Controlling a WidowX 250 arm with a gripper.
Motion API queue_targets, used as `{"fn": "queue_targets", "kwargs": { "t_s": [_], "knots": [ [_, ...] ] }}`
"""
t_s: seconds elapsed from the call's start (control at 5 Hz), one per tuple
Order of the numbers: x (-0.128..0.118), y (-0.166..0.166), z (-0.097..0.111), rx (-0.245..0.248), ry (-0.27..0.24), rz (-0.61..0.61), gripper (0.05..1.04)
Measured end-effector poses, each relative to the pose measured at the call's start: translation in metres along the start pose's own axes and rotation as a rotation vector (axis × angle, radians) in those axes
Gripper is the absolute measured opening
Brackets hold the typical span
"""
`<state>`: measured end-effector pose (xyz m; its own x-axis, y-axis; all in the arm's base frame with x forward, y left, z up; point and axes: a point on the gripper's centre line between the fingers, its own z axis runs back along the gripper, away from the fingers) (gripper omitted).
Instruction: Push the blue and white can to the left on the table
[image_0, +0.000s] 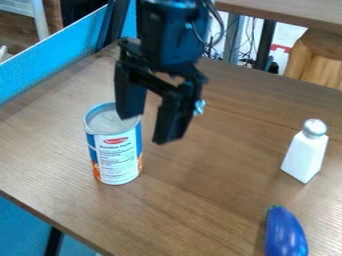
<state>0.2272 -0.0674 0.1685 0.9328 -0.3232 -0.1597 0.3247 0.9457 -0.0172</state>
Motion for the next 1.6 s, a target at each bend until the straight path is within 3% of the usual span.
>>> {"fn": "queue_targets", "kwargs": {
  "t_s": [0.2, 0.4, 0.6, 0.8, 1.0, 1.4, 1.6],
  "knots": [
    [0.011, -0.003, -0.019, -0.007, 0.012, 0.009, 1.001],
    [0.022, 0.0, -0.039, 0.006, 0.057, 0.019, 1.001],
    [0.033, 0.007, -0.054, 0.027, 0.044, 0.045, 1.001],
    [0.038, 0.022, -0.065, 0.028, 0.055, 0.1, 1.001],
    [0.032, 0.033, -0.067, 0.054, 0.097, 0.146, 1.001],
    [-0.013, 0.092, -0.065, 0.273, 0.298, 0.361, 1.001],
    [-0.027, 0.117, -0.07, 0.299, 0.386, 0.407, 1.001]
  ]
}}
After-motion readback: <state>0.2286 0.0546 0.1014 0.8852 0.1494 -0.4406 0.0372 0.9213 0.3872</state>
